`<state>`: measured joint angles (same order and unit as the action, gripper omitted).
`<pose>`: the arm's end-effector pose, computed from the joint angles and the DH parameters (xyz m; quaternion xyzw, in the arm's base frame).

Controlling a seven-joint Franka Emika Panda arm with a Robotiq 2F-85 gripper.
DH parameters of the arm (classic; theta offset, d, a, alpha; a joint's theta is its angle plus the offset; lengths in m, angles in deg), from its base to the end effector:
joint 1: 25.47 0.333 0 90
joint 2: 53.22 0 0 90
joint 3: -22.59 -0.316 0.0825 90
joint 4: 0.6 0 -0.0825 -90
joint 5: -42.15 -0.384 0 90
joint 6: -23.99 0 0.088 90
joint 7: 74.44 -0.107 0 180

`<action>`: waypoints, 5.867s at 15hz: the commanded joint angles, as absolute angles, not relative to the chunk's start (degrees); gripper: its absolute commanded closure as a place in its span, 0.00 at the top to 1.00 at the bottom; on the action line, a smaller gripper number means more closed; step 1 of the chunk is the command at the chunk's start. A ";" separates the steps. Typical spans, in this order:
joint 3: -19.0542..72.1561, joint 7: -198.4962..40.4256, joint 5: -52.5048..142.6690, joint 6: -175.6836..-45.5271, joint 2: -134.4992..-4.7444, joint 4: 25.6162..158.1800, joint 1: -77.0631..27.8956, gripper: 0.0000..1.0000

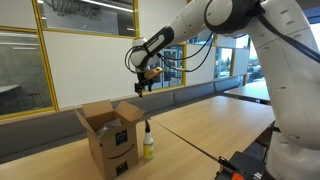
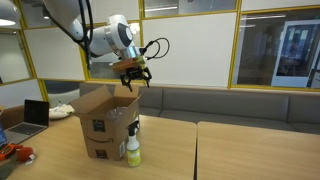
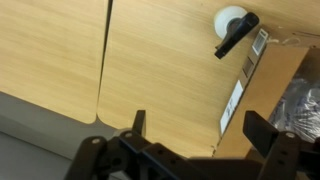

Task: Place the three plastics inside the brown box, place the spray bottle in the box

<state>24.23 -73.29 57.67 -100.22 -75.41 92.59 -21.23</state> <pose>0.6817 0.0228 0.4137 0.9844 0.1008 0.0777 0.1215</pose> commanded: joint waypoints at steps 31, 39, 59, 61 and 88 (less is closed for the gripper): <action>13.96 -60.43 21.20 -141.97 -68.02 128.96 -33.16 1.00; 12.39 -57.38 17.85 -143.30 -73.86 125.92 -34.62 1.00; 10.91 -60.45 22.79 -142.38 -84.57 114.39 -36.42 1.00; 11.05 -60.73 23.18 -142.57 -84.33 114.25 -36.18 1.00; 14.04 -67.51 26.68 -140.50 -89.69 111.30 -33.90 1.00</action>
